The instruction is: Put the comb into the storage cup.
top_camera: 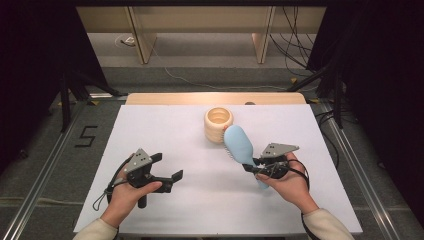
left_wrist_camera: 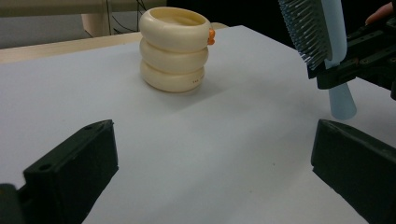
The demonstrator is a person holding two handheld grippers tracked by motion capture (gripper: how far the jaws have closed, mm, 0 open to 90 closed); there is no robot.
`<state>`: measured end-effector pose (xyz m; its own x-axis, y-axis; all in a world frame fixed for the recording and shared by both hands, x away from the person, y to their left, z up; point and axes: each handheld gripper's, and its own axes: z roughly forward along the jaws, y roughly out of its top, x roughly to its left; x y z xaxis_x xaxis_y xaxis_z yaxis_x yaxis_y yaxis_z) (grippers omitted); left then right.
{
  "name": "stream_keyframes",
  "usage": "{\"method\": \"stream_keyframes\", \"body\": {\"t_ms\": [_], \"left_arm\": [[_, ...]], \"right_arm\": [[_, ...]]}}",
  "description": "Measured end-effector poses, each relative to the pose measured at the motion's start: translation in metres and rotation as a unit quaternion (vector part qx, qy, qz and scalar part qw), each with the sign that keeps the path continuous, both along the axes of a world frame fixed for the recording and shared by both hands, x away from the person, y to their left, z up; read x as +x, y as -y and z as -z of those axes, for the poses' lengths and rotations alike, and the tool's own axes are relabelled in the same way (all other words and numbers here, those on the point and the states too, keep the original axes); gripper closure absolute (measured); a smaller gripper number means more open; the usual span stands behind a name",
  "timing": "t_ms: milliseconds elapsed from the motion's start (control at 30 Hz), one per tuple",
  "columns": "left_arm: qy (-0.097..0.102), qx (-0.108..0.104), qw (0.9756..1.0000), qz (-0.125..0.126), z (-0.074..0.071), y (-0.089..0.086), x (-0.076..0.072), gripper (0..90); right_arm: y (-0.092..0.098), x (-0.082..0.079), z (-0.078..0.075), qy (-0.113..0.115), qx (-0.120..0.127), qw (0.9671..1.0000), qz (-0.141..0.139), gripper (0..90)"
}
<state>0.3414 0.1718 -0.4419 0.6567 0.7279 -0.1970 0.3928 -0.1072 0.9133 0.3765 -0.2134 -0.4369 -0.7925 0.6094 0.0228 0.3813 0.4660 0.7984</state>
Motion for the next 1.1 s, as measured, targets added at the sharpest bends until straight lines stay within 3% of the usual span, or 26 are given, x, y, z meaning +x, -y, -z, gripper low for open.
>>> {"method": "stream_keyframes", "body": {"t_ms": [433, 1100], "left_arm": [[0.008, -0.011, 0.9999, 0.006, -0.010, 0.012, 0.006, 1.3], [0.011, -0.018, 0.9997, 0.010, -0.012, 0.015, 0.009, 2.0]], "right_arm": [[-0.002, 0.000, 0.000, 0.003, 0.011, 0.9999, 0.004, 70.4], [-0.014, 0.001, 0.001, 0.008, 0.020, 0.9998, -0.001, 70.4]]}}
